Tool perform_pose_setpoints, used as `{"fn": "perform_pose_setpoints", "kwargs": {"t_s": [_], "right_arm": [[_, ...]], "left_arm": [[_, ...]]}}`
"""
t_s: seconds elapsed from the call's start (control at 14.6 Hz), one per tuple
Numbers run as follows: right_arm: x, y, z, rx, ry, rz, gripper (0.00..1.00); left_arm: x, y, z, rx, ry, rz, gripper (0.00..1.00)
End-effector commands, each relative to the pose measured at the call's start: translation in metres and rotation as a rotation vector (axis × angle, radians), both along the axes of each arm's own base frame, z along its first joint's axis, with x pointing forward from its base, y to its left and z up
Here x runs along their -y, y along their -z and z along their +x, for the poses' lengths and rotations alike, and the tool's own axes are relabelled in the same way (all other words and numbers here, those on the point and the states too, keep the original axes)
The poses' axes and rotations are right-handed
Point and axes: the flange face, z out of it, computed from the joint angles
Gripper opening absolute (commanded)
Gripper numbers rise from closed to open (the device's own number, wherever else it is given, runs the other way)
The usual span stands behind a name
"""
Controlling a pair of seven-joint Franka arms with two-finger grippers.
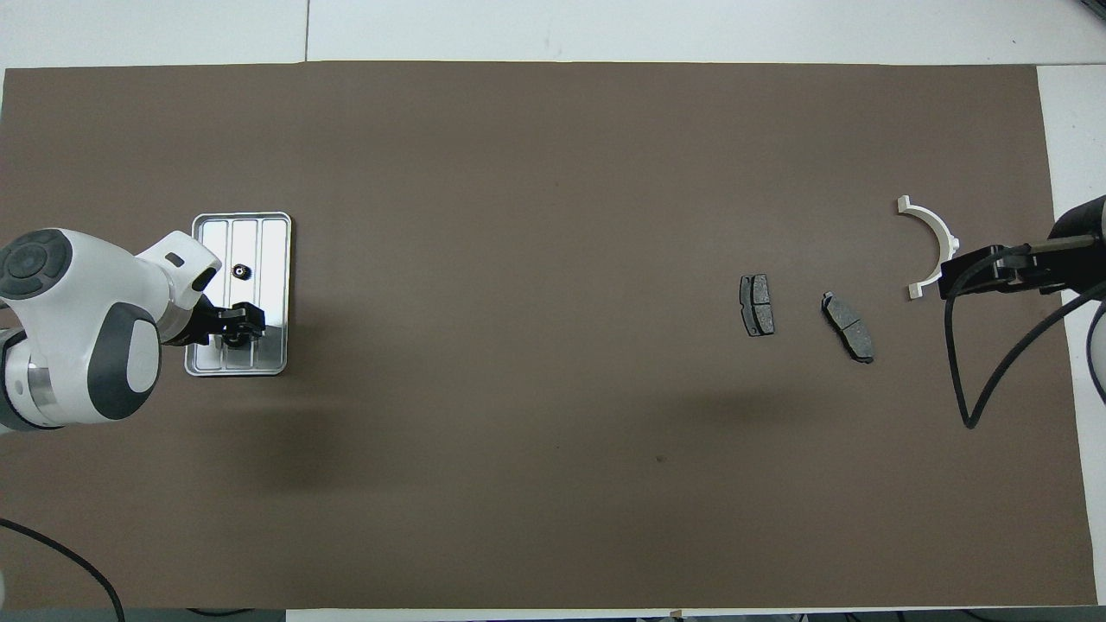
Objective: Place bearing gear from tray to pile
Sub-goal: 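Reach the left gripper into the silver tray and grasp a black gear, then lift the black gear with the left gripper toward the table center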
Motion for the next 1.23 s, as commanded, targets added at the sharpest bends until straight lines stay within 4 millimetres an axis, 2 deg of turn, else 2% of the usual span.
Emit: {"fn": "perform_pose_setpoints", "kwargs": {"t_s": [0.0,0.07,0.21,0.34,0.55,0.62,0.75,0.89,0.96,1.03,1.17], "right_arm": [[0.003,-0.001,-0.010,0.002,-0.018,0.015,1.00],[0.003,0.001,-0.010,-0.001,-0.018,0.015,1.00],[0.003,0.001,-0.011,-0.001,-0.018,0.015,1.00],[0.003,0.002,-0.011,-0.002,-0.018,0.015,1.00],[0.004,0.002,-0.011,-0.004,-0.015,0.015,1.00],[0.004,0.002,-0.011,-0.002,-0.016,0.015,1.00],[0.005,0.002,-0.012,-0.004,-0.016,0.014,1.00],[0.005,0.002,-0.013,-0.003,-0.021,0.014,1.00],[0.005,0.002,-0.013,-0.003,-0.021,0.014,1.00],[0.005,0.002,-0.013,-0.004,-0.024,0.015,1.00],[0.005,0.002,-0.013,-0.003,-0.024,0.014,1.00]], "left_arm": [[-0.004,0.005,-0.005,0.008,0.017,0.010,0.77],[-0.003,0.006,-0.006,0.008,0.018,0.010,0.77],[-0.003,0.009,-0.009,0.001,0.017,0.010,0.68],[-0.002,0.010,-0.010,-0.001,0.016,0.009,0.47],[-0.002,0.009,-0.009,0.001,0.015,0.009,0.07],[-0.002,0.008,-0.008,-0.001,0.013,0.008,0.00],[0.001,-0.001,0.001,0.012,-0.006,-0.005,0.00],[0.023,-0.026,0.021,0.016,-0.082,-0.064,0.00],[0.041,-0.042,0.031,0.023,-0.122,-0.080,0.00],[0.066,-0.054,0.039,0.023,-0.166,-0.078,0.00],[0.134,-0.070,0.047,0.039,-0.252,-0.074,0.00]]}}
